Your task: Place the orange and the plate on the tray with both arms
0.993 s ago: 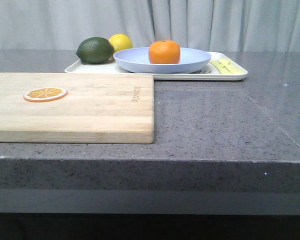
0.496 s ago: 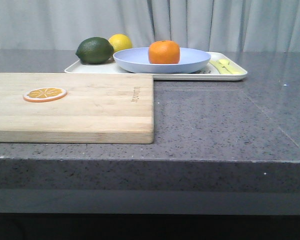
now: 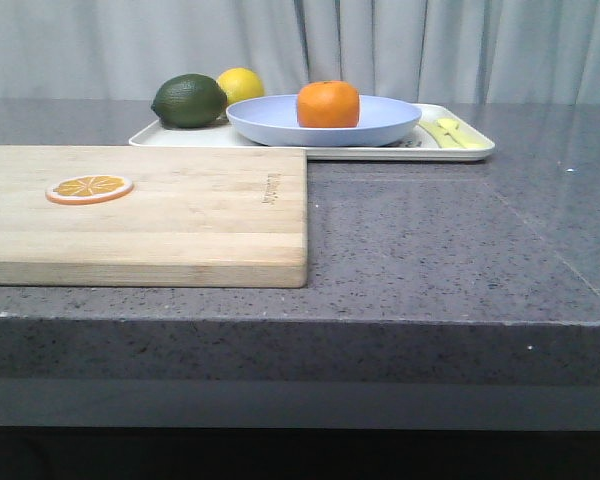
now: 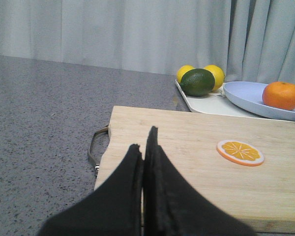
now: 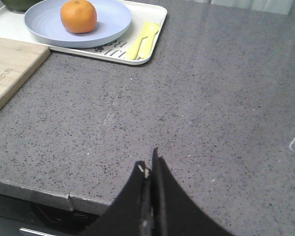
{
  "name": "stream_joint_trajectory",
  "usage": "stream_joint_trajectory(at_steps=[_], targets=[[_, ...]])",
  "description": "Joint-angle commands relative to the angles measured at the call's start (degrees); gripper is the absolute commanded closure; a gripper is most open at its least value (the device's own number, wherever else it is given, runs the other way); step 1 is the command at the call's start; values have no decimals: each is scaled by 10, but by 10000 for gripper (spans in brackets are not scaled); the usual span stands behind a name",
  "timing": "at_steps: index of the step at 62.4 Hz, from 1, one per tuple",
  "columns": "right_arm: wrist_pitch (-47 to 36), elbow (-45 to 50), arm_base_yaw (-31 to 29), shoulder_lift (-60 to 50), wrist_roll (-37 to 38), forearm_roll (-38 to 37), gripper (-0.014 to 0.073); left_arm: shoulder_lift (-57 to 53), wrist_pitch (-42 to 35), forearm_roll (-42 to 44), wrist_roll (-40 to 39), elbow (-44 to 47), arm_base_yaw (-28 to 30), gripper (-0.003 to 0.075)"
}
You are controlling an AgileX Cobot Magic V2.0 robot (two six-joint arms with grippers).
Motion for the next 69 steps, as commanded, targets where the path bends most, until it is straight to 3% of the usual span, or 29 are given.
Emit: stream_joint_trajectory(at_steps=[1, 16, 25, 69], targets=[[-40, -14, -1, 6, -1, -6, 711, -11, -46, 22, -6, 16, 0, 740], [-40, -14, -1, 6, -1, -6, 711, -11, -46, 38, -7, 16, 0, 740], [-40, -14, -1, 6, -1, -6, 711, -11, -46, 56, -51, 16, 0, 740], [-40, -14, -1, 6, -1, -6, 711, -11, -76, 53, -51, 16, 0, 740]])
